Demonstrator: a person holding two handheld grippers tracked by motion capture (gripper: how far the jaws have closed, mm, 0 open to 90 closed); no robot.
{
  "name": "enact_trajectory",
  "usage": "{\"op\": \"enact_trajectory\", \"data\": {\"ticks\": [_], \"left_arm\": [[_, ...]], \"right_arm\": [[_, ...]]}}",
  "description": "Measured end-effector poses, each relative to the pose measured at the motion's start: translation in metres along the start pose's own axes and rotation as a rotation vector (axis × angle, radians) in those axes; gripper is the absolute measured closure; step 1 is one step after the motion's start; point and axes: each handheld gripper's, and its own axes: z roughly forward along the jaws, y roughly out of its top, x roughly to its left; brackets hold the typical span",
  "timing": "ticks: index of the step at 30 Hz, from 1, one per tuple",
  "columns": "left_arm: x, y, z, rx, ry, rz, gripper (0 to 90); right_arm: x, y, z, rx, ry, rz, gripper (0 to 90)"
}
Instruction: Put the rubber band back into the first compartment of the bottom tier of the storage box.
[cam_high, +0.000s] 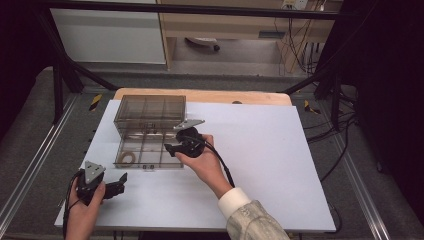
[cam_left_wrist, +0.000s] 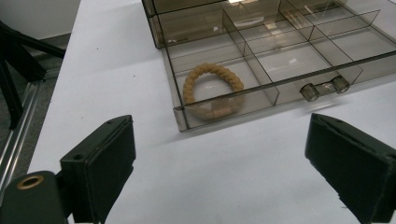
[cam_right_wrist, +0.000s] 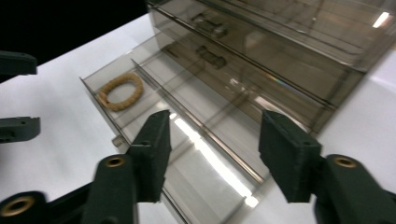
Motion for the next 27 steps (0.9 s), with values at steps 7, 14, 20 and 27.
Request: {"op": "enact_trajectory", "data": {"ticks": [7, 14, 20, 27], "left_arm": [[0.001, 0.0, 0.001, 0.002, 0.0, -0.003, 8.5], [0.0, -0.001, 0.001, 0.004, 0.0, 0.0, 8.3], [0.0, 0.0, 0.002, 0.008, 0.0, 0.003, 8.3], [0.0, -0.001, 0.001, 0.004, 0.0, 0.003, 8.3]], "right_arm": [[-0.016, -0.003, -0.017, 0.018, -0.043, 0.016, 31.1], [-0.036, -0.007, -0.032, 0.055, -0.091, 0.011, 18.9], [-0.054, -0.01, -0.045, 0.072, -0.115, 0.031, 8.1], [-0.07, -0.016, -0.059, 0.062, -0.162, 0.034, 3.9]]}}
